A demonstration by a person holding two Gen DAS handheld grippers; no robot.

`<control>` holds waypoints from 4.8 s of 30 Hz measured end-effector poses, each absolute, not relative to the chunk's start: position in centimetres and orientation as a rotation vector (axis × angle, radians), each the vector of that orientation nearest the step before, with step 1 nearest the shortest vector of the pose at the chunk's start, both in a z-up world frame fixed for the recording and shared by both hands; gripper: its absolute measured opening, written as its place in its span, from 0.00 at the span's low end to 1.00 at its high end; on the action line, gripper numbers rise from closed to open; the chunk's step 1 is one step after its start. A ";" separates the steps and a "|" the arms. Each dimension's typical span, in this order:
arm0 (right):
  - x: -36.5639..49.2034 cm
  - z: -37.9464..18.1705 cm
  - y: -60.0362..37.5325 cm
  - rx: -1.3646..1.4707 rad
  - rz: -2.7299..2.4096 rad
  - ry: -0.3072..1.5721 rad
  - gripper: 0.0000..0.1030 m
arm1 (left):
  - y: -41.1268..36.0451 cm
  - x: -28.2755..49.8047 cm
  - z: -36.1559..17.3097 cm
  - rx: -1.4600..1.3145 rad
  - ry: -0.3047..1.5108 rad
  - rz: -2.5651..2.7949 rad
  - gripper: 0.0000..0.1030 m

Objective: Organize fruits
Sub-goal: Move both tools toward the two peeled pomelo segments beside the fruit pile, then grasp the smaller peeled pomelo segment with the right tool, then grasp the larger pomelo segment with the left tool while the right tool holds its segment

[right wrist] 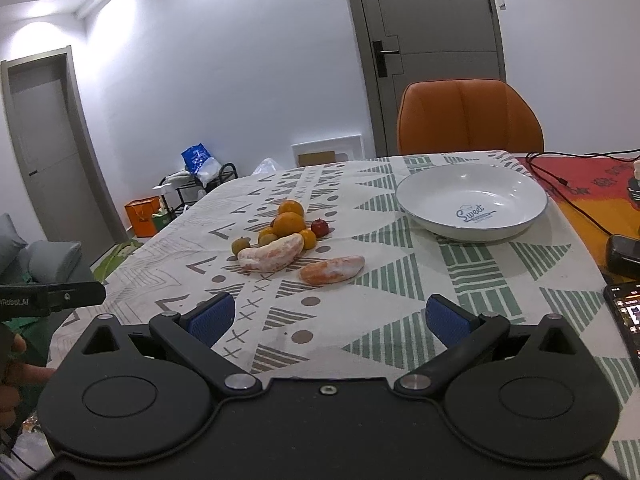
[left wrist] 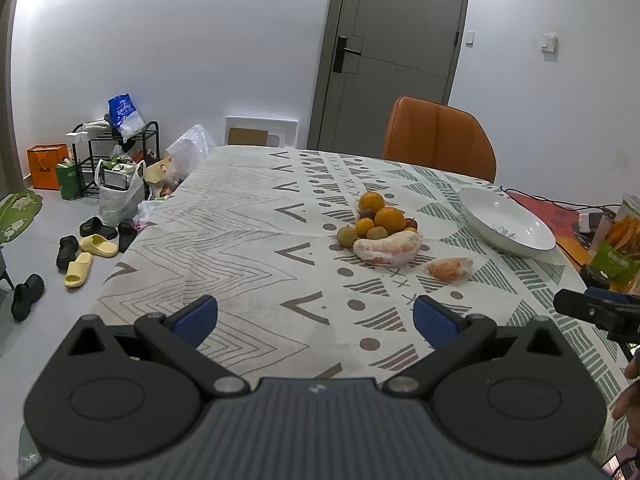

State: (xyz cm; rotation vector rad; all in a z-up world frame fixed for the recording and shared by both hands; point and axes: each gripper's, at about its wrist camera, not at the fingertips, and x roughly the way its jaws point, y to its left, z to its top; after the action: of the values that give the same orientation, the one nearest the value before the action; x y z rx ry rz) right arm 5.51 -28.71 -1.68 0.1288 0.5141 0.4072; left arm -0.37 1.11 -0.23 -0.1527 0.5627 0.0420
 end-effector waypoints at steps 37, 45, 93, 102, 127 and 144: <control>6.5 -2.1 -28.9 0.115 0.407 0.528 1.00 | 0.3 0.0 0.1 -0.124 0.565 0.041 1.00; 7.4 -2.2 -29.0 0.114 0.412 0.534 1.00 | -0.2 1.6 0.0 -0.119 0.581 0.023 1.00; 17.2 -6.3 -25.8 0.038 0.503 0.688 0.86 | -2.4 13.2 -4.4 -0.170 0.701 -0.078 0.98; 18.9 -6.5 -24.2 -0.009 0.534 0.710 0.82 | -1.7 14.5 -4.9 -0.194 0.726 -0.056 0.95; 20.3 -6.2 -24.6 -0.044 0.525 0.663 0.63 | -1.8 17.0 -4.5 -0.186 0.754 -0.038 0.95; 19.6 -5.9 -28.6 0.034 0.486 0.636 0.63 | -5.3 18.7 -5.7 -0.143 0.788 -0.032 0.95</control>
State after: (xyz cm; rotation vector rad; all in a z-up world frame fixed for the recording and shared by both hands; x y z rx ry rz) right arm 19.56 -28.59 -5.95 0.0336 0.6364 0.4862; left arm 18.65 -5.32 -5.68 -0.1427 0.7884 -0.0324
